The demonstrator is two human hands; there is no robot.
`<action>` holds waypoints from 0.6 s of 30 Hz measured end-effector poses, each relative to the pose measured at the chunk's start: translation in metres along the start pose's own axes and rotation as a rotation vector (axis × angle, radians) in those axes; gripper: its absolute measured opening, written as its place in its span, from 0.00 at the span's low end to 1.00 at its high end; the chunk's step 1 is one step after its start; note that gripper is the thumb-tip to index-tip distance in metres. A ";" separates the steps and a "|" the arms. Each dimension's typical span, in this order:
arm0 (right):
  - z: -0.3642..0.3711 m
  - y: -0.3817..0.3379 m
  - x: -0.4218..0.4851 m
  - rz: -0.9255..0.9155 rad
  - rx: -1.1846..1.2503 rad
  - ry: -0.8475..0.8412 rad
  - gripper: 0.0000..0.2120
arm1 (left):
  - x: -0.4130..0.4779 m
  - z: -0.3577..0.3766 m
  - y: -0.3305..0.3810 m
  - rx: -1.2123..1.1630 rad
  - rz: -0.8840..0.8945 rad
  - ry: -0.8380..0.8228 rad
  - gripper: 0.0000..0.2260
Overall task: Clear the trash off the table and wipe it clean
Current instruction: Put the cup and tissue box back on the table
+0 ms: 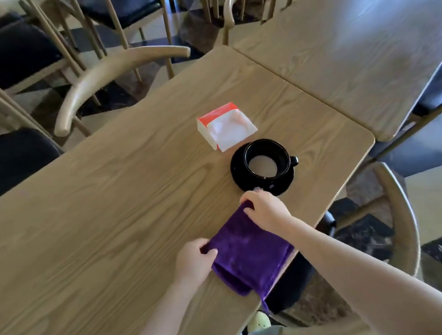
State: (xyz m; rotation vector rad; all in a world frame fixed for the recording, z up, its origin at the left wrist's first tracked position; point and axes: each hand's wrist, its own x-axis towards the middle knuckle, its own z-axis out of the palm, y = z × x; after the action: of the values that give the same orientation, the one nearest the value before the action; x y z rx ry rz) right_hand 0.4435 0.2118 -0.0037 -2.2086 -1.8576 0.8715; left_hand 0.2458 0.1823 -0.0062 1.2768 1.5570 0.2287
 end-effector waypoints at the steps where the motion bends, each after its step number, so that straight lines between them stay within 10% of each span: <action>1: 0.005 -0.002 0.002 -0.010 -0.039 0.015 0.13 | 0.002 -0.002 -0.002 0.014 0.011 0.009 0.08; 9: 0.021 0.003 -0.003 -0.238 -0.383 0.198 0.16 | 0.019 -0.009 -0.010 0.164 0.088 0.132 0.09; 18: -0.034 0.044 -0.006 -0.187 0.031 -0.063 0.11 | 0.061 -0.005 0.047 0.135 0.144 0.098 0.12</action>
State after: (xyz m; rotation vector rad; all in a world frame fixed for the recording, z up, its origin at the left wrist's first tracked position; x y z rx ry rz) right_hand 0.4982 0.2044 0.0066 -1.9721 -2.0241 0.9379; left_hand 0.2777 0.2525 -0.0075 1.5058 1.5867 0.2849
